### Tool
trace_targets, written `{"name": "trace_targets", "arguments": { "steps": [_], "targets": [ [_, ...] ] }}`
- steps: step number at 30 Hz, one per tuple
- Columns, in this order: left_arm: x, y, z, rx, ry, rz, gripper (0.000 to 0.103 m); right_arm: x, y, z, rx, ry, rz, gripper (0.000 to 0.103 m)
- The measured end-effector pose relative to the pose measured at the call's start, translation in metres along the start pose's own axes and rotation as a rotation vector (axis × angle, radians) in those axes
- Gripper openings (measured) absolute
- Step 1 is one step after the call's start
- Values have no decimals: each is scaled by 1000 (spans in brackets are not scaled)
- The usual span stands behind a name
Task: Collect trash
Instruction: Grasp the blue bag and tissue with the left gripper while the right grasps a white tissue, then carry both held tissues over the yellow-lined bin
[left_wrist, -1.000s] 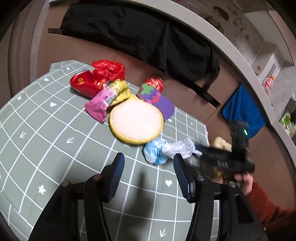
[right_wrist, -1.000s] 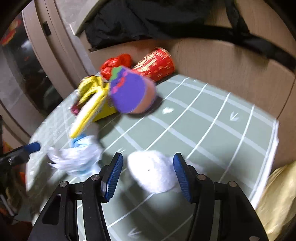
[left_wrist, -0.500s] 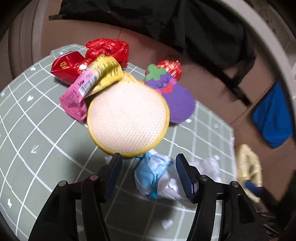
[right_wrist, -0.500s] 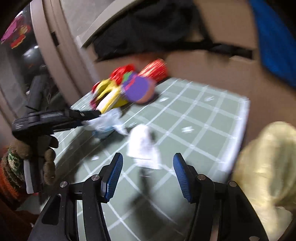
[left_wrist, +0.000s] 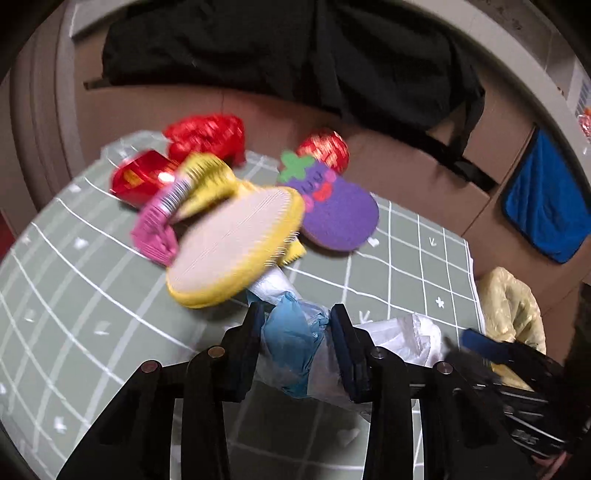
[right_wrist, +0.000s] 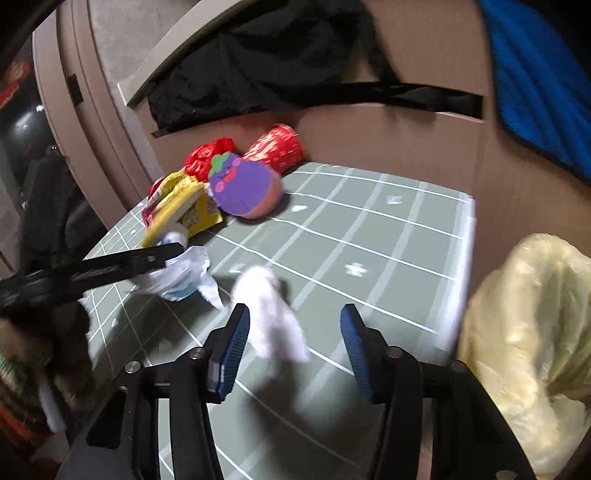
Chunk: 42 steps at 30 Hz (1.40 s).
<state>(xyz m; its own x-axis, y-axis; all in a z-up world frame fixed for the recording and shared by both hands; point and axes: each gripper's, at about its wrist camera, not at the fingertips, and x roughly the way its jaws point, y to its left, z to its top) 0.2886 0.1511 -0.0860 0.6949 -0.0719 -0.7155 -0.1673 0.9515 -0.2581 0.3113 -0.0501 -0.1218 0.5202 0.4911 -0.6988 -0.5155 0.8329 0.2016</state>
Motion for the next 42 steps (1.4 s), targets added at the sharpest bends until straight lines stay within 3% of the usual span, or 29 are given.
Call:
{"name": "trace_targets", "arguments": {
  "steps": [3,6,10,18,26,34,42],
  "targets": [
    [-14,12,4,3,-23,10,38,20,13,5,-29,27,-11,43],
    [-23,18,8,6,-35,-3,38,41,18,9,-47,79,-40,30],
    [-28,12,9,14,-39,-42,38,34,14,10,-54,67,-30,20],
    [-29,-69,18,142,-61,-190,38,-62,-25,24,-28,-108,-213,20],
    [-34,-189,21,323,-94,-358,38,-164,-83,22,42,-258,-452,20],
    [-32,-272,16,461,-91,-404,38,-222,-142,0,165,-320,-572,20],
    [-20,-294,9,505,-82,-397,38,-239,-167,-14,229,-338,-596,20]
  ]
}}
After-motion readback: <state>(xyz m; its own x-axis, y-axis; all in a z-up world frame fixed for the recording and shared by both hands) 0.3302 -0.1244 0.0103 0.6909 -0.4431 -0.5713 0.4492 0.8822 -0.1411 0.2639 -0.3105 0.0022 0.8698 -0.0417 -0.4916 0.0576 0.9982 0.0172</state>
